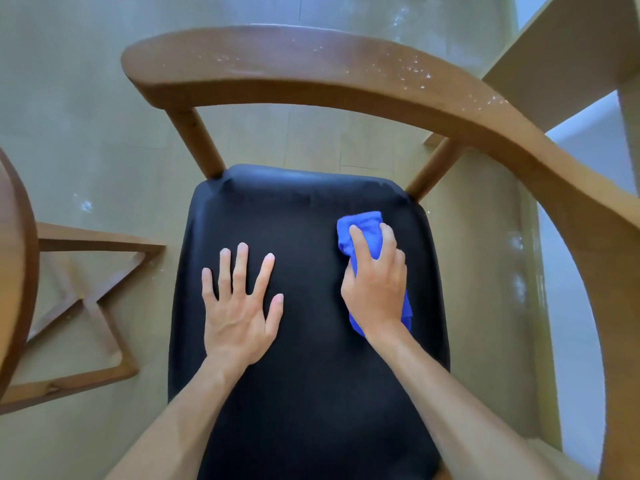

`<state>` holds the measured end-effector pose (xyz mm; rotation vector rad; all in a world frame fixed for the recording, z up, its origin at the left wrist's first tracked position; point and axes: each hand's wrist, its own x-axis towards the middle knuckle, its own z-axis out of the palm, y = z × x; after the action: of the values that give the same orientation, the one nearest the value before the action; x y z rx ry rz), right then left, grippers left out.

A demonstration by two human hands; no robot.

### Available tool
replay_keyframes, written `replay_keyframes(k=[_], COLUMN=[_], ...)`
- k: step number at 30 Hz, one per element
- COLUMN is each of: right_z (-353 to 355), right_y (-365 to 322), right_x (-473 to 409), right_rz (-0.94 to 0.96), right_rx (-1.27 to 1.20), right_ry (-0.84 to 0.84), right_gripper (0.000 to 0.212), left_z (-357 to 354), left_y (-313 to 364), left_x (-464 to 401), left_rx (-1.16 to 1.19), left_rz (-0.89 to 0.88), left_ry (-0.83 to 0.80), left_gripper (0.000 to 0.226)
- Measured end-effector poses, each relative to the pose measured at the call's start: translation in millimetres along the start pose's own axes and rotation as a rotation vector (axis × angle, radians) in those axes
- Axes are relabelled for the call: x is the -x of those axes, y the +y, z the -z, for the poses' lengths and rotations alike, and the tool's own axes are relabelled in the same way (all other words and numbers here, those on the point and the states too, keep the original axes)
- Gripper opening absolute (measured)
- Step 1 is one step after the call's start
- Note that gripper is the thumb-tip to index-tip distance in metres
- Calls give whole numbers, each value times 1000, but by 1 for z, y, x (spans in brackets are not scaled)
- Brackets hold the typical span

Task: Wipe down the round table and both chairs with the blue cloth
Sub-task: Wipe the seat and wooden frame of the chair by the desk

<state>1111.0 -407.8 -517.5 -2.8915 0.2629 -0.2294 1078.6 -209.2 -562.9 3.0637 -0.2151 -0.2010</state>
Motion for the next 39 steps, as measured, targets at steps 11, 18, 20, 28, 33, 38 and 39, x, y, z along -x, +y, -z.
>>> replay_keyframes(k=[11,18,20,28,33,38,39], right_z=[18,12,17,25,-9,-16,-10], right_y=[43,47,50,49,8,12,17], right_x=[19,24,44,68,-64,-83,-62], right_rz=[294,202,182,91,-124,-47,-4], right_rx=[-15,-77,-72,-130,-97,-41,-53], right_ry=[-123,-108,-126,-110,-20,-74,-80], right_gripper=[53,43,43,64,47,51,52], left_z=[-9,-8,-7,-6,-9,-10,-9], left_y=[-2,0,1,1,0,0,0], left_x=[-1,-1,-1,-1,-1,-1,-1], left_rx=[22,20,16,18,1,8,9], left_rz=[-5,-9,-2,5,-2,-4,-3], left_ry=[67,113,112,106,119,115,110], left_gripper=[65,63,63,63,63,63,64])
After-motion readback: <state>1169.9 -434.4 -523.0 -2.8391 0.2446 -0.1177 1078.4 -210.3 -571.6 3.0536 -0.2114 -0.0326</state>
